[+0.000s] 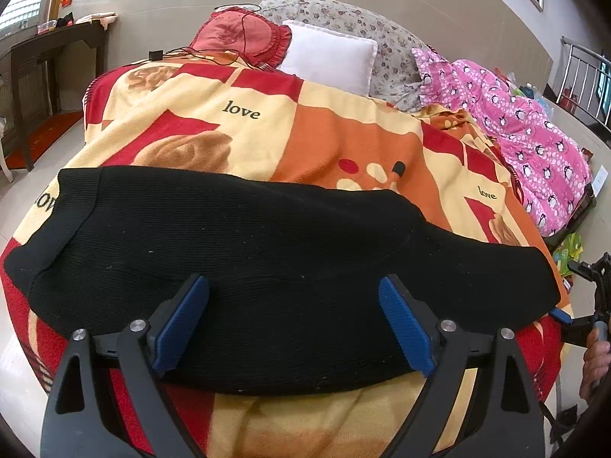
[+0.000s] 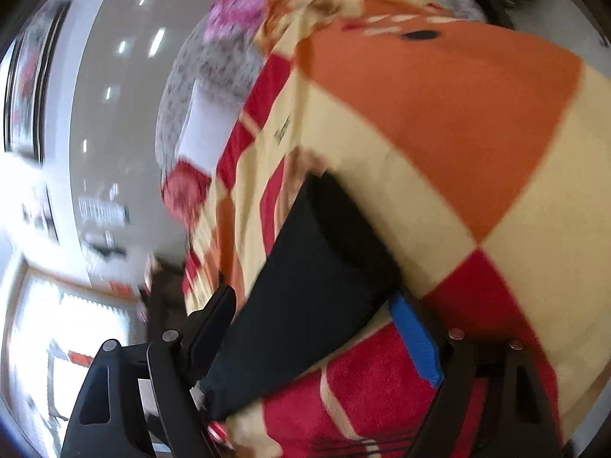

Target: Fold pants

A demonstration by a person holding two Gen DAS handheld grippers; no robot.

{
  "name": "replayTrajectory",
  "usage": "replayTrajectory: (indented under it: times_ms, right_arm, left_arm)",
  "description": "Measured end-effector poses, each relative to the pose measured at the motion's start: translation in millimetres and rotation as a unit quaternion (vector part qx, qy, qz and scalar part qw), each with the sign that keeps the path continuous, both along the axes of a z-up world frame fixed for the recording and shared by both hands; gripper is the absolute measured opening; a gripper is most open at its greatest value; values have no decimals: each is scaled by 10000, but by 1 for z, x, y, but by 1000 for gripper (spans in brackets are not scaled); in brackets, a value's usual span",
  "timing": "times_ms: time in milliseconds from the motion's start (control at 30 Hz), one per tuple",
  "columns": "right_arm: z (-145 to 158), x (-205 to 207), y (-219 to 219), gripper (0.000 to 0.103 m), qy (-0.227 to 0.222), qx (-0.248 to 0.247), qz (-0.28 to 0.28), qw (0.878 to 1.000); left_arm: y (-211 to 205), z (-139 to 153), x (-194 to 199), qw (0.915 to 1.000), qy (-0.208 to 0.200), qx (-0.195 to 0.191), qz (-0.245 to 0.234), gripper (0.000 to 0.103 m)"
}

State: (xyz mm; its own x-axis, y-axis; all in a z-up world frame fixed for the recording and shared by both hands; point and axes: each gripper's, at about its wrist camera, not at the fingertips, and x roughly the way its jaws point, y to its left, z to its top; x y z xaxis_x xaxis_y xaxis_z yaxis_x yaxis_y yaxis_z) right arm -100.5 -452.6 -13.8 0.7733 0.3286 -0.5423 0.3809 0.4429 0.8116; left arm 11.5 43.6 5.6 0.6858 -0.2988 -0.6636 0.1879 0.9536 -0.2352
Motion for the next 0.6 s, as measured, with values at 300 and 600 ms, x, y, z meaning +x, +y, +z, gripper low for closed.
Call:
replayTrajectory:
  times_ms: [300, 600]
  right_arm:
    - [0, -1, 0, 80, -16, -96, -38, 9999]
    - [-18, -13, -12, 8, 227, -252, -303, 9990]
  left_arm:
    - [0, 0, 0, 10000, 3, -21, -4, 93]
    - [-2, -1, -1, 10000, 1, -28, -12, 93]
